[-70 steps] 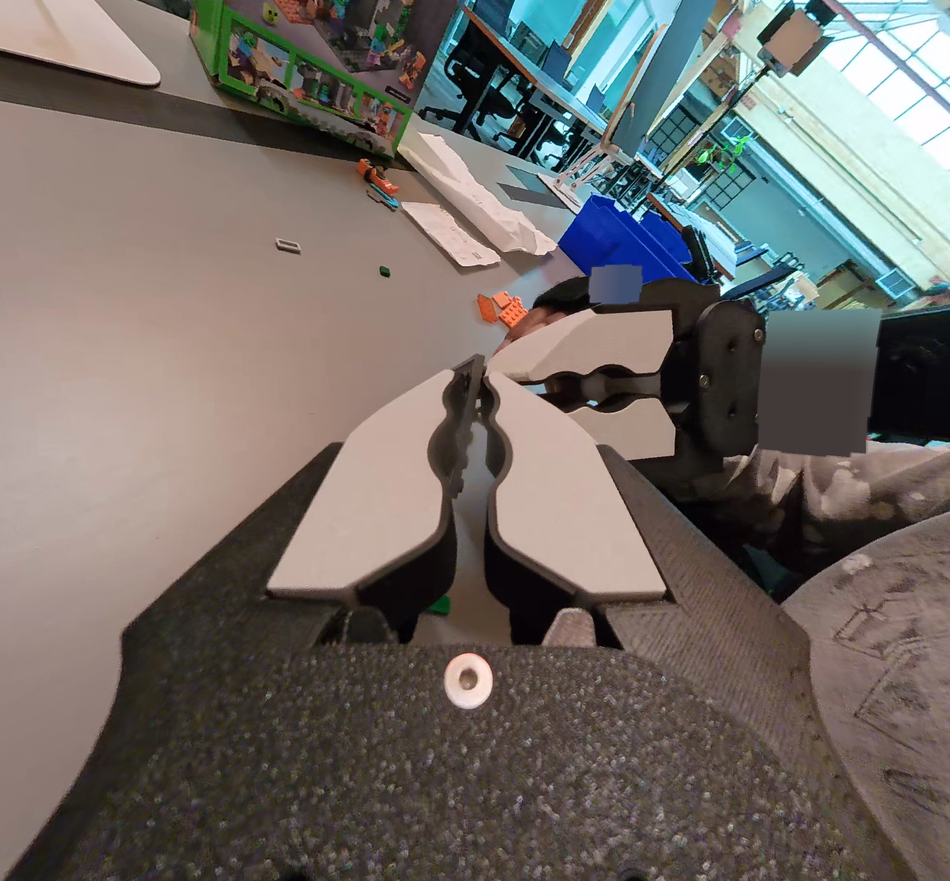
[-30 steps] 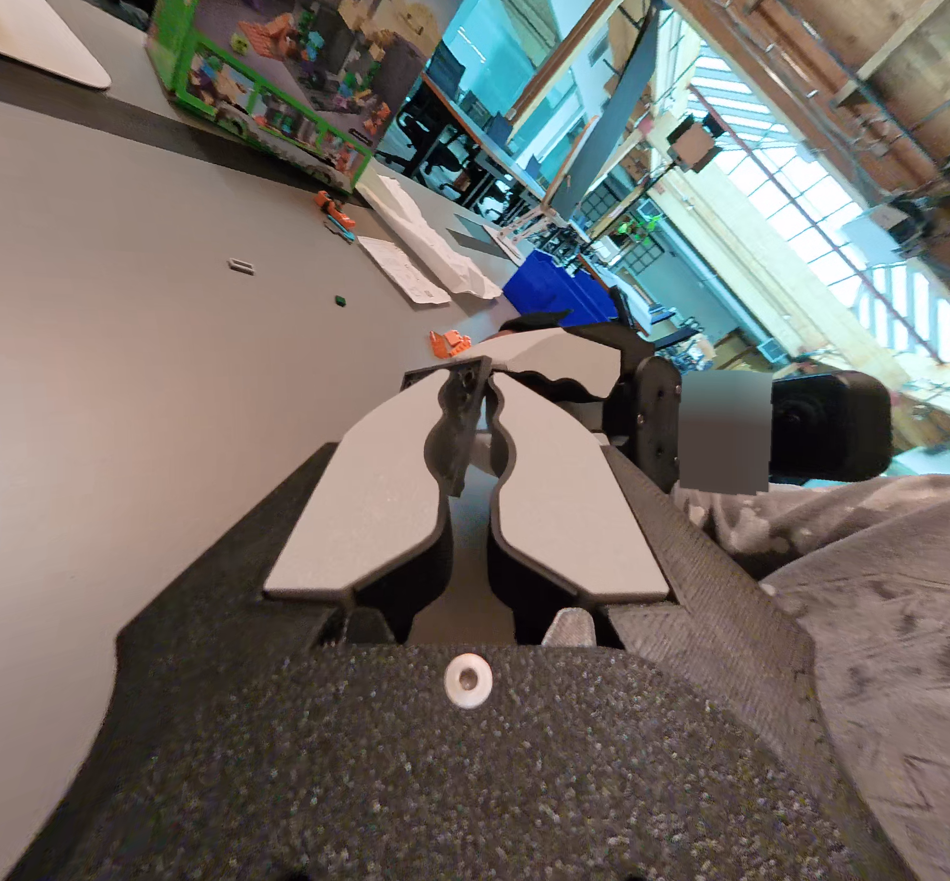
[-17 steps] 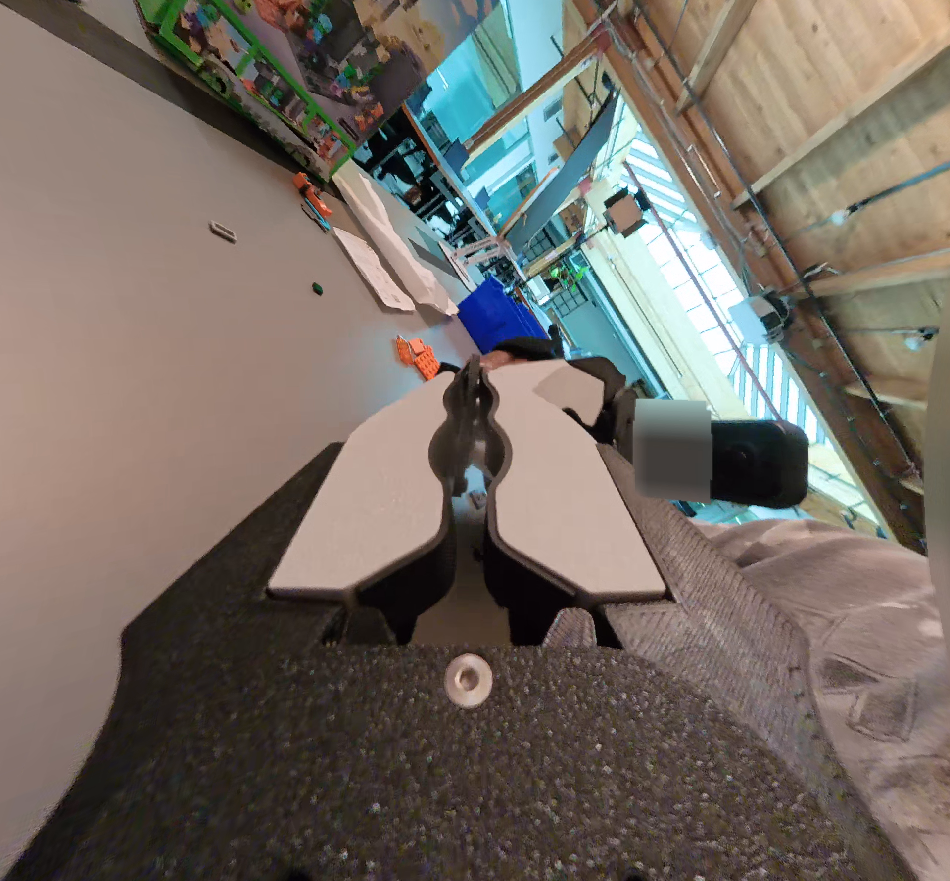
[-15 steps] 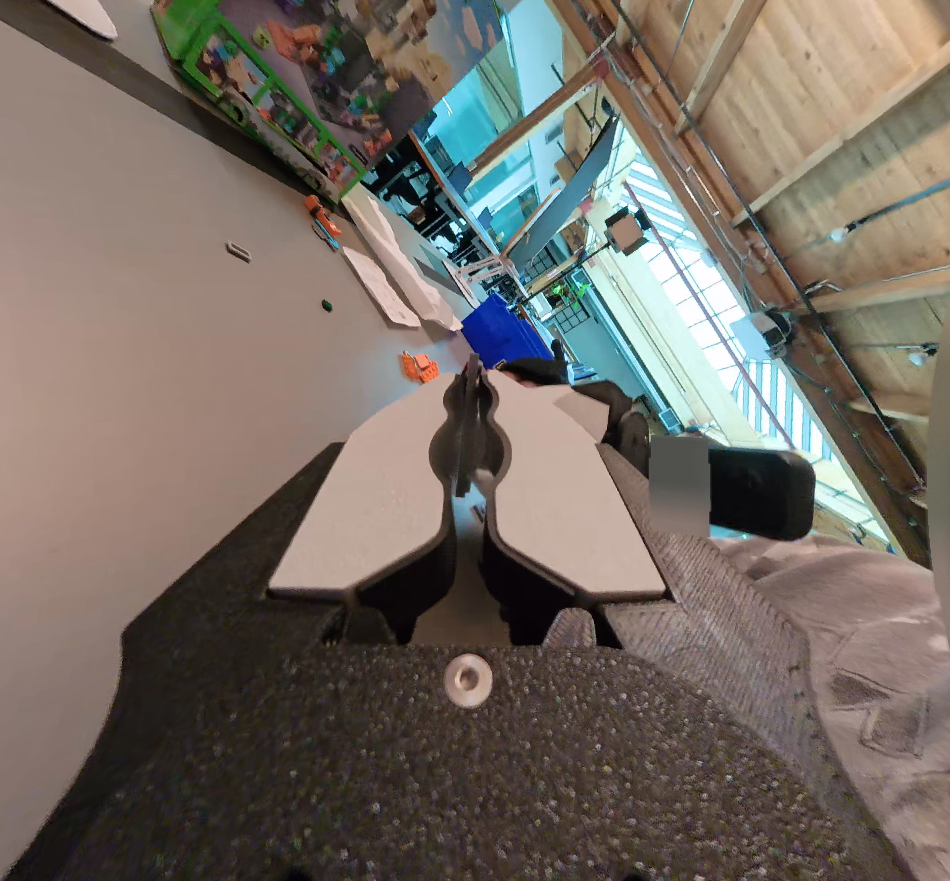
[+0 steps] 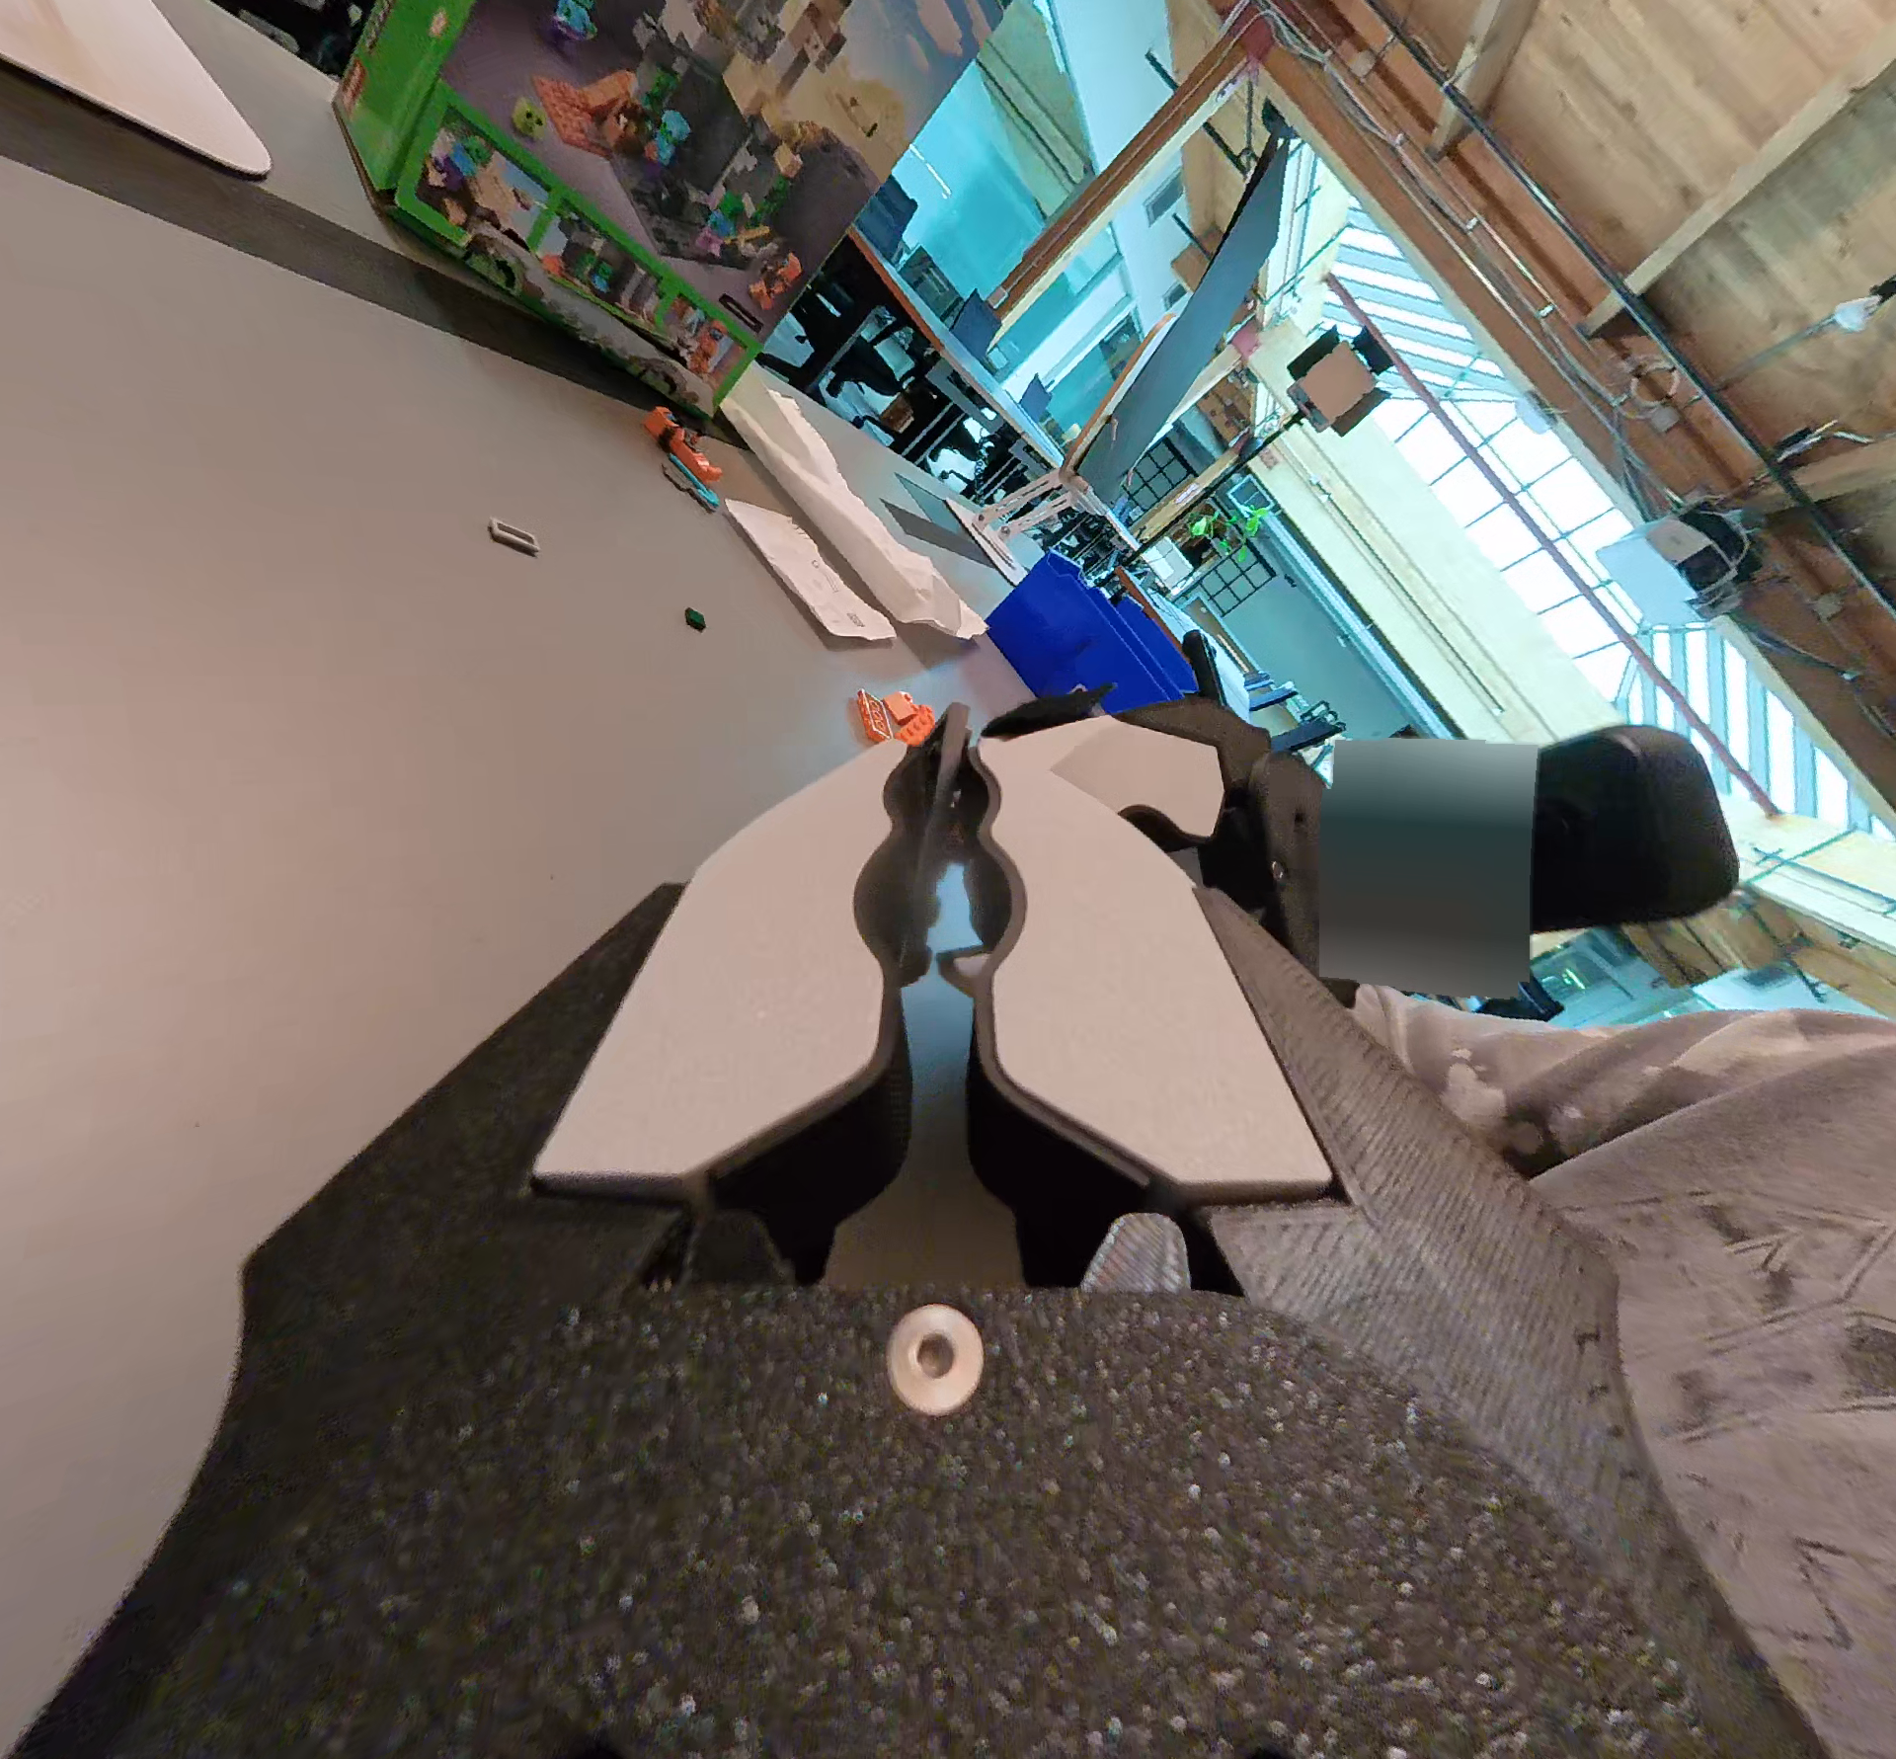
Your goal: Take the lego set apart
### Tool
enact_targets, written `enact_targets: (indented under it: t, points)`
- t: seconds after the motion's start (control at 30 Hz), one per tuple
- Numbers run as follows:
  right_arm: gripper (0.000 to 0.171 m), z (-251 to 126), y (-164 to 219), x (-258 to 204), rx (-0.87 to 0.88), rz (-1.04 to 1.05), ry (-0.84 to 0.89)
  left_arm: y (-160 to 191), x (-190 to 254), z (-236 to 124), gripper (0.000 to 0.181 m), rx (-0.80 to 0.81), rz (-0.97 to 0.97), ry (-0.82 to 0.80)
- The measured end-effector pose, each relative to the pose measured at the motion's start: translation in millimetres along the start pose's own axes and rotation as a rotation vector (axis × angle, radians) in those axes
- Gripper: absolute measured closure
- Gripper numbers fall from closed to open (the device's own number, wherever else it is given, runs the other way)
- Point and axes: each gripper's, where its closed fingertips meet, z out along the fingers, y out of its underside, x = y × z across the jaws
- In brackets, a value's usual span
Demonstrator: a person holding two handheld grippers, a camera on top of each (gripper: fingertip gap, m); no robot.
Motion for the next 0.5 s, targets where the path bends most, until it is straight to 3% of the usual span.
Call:
enact_targets:
  t: [0.37,0.4,0.43,0.47,0.5]
  points:
    - [0.152,-1,4,-5,0.027,0.192,-0.121,17,-9,5,0.175,-0.074,0.043,-0.066]
    - [0.153,-2,6,-7,0.022,0.197,-0.150,18,-10,5,0.176,-0.074,0.039,-0.070]
    - [0.171,-2,6,-22,0.022,0.209,-0.248,13,-9,5,0.175,-0.038,0.034,-0.063]
    - [0.171,-3,4,-50,0.021,0.232,-0.393,6,-5,7,0.175,-0.022,0.024,-0.044]
    - [0.171,1,9,-63,-0.004,0.170,-0.390,3,-1,10,0.175,-0.034,0.070,-0.053]
